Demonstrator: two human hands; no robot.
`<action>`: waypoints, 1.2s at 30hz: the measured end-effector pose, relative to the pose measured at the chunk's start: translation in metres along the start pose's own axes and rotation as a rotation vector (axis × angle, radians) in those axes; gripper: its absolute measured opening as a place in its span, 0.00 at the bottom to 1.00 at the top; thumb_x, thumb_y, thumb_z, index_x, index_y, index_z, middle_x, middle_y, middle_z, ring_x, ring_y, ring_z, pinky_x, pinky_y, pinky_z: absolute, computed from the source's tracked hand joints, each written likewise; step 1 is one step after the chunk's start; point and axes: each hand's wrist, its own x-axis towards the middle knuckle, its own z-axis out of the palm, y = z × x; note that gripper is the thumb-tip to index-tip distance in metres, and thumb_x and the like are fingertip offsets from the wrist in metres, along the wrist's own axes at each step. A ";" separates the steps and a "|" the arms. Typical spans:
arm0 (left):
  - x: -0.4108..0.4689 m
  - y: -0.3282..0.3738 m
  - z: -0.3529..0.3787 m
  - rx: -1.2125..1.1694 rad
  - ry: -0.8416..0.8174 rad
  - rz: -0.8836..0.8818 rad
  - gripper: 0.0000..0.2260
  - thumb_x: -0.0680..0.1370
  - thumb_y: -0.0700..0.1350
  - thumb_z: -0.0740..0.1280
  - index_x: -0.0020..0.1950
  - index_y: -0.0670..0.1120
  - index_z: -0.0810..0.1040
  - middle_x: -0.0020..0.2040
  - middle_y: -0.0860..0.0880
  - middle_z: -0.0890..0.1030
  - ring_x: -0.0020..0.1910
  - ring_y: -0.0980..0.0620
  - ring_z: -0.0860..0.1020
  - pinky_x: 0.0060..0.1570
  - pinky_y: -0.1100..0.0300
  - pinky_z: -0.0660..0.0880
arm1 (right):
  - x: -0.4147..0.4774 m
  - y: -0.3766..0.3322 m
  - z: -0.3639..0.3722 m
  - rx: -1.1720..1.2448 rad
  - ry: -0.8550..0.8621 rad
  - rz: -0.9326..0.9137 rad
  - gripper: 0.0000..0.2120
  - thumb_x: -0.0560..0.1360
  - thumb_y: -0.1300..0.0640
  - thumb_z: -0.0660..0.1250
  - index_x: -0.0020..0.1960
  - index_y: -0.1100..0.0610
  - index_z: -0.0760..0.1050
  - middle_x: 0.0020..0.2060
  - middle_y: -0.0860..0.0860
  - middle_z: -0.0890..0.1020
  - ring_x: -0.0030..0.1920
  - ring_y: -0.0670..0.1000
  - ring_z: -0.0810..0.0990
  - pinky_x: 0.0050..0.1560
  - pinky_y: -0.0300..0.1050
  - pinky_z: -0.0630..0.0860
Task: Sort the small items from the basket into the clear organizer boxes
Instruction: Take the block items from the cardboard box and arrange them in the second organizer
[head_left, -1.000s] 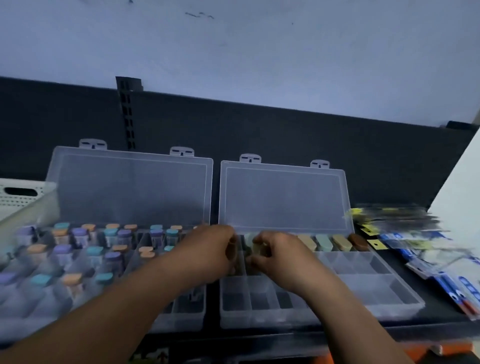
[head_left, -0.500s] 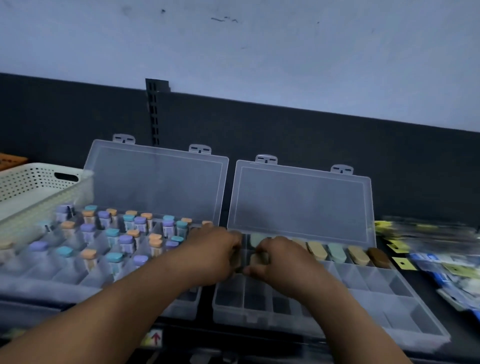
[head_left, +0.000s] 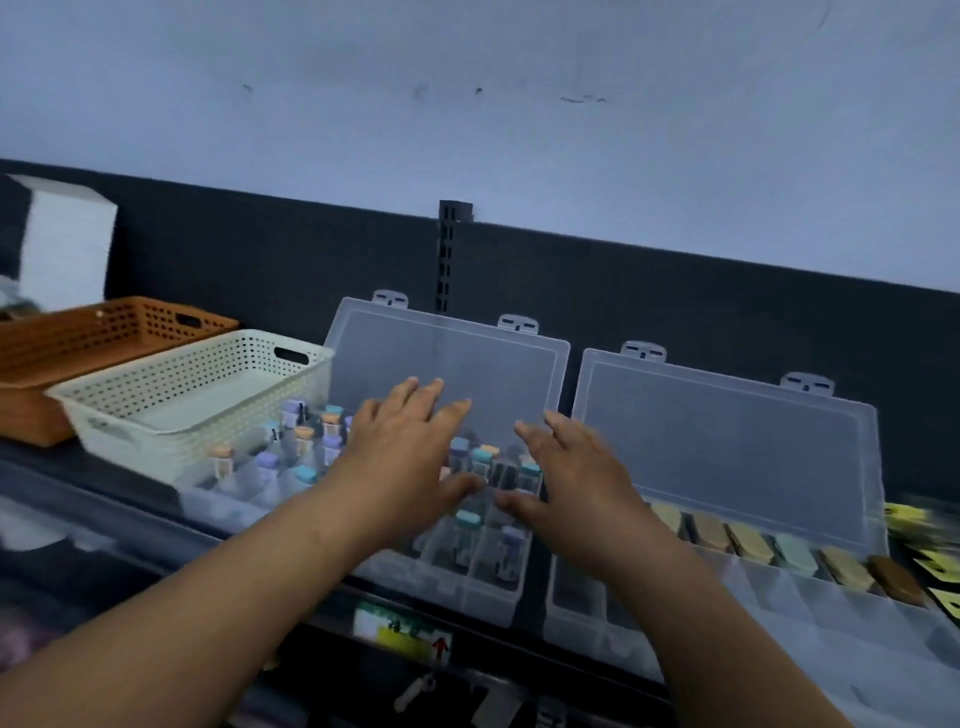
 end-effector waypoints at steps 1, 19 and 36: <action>-0.006 -0.013 -0.003 0.022 0.004 -0.019 0.35 0.76 0.66 0.57 0.78 0.54 0.49 0.79 0.49 0.47 0.77 0.47 0.45 0.73 0.47 0.49 | 0.004 -0.012 0.001 -0.005 0.008 -0.014 0.37 0.75 0.37 0.62 0.78 0.45 0.49 0.79 0.49 0.49 0.78 0.54 0.47 0.76 0.55 0.51; -0.160 -0.305 -0.078 0.134 -0.021 -0.267 0.37 0.75 0.67 0.58 0.78 0.54 0.46 0.79 0.48 0.45 0.77 0.47 0.43 0.74 0.45 0.45 | 0.049 -0.329 0.063 -0.029 0.021 -0.295 0.38 0.75 0.37 0.61 0.78 0.46 0.49 0.78 0.49 0.50 0.78 0.53 0.47 0.76 0.53 0.49; -0.198 -0.486 -0.103 0.124 0.014 -0.455 0.39 0.74 0.68 0.58 0.78 0.54 0.45 0.79 0.50 0.48 0.77 0.49 0.46 0.75 0.47 0.48 | 0.143 -0.503 0.091 0.030 -0.018 -0.486 0.39 0.74 0.37 0.63 0.78 0.47 0.50 0.78 0.49 0.52 0.77 0.53 0.49 0.76 0.55 0.51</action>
